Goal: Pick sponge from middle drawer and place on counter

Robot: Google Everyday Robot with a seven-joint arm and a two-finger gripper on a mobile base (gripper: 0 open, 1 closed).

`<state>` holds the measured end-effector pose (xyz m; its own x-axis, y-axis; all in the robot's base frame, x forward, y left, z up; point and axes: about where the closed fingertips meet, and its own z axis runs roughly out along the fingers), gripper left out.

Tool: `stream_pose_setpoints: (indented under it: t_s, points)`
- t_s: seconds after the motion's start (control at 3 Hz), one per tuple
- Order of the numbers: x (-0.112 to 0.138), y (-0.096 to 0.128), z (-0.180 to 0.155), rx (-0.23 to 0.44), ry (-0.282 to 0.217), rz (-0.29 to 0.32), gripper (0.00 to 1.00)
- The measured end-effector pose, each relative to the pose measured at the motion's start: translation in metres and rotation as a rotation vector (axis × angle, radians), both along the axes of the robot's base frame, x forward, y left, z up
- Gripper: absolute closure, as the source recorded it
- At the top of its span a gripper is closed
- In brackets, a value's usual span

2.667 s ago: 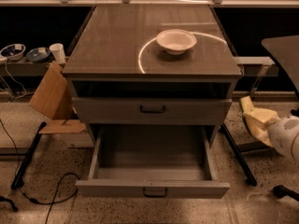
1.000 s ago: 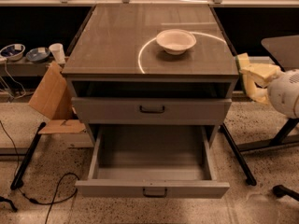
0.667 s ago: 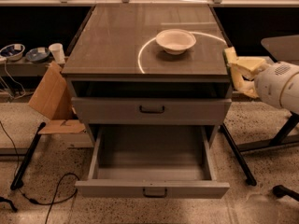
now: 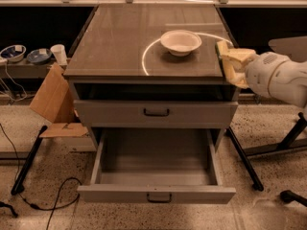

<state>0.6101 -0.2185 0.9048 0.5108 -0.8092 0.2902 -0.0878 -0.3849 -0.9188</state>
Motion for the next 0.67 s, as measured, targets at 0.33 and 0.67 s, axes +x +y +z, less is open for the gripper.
stream_pose_setpoints:
  t_s: [0.33,0.67]
  points:
    - [0.023,0.002,0.000,0.016,0.008,-0.016,1.00]
    - [0.042,0.001,0.000,0.031,0.018,-0.035,1.00]
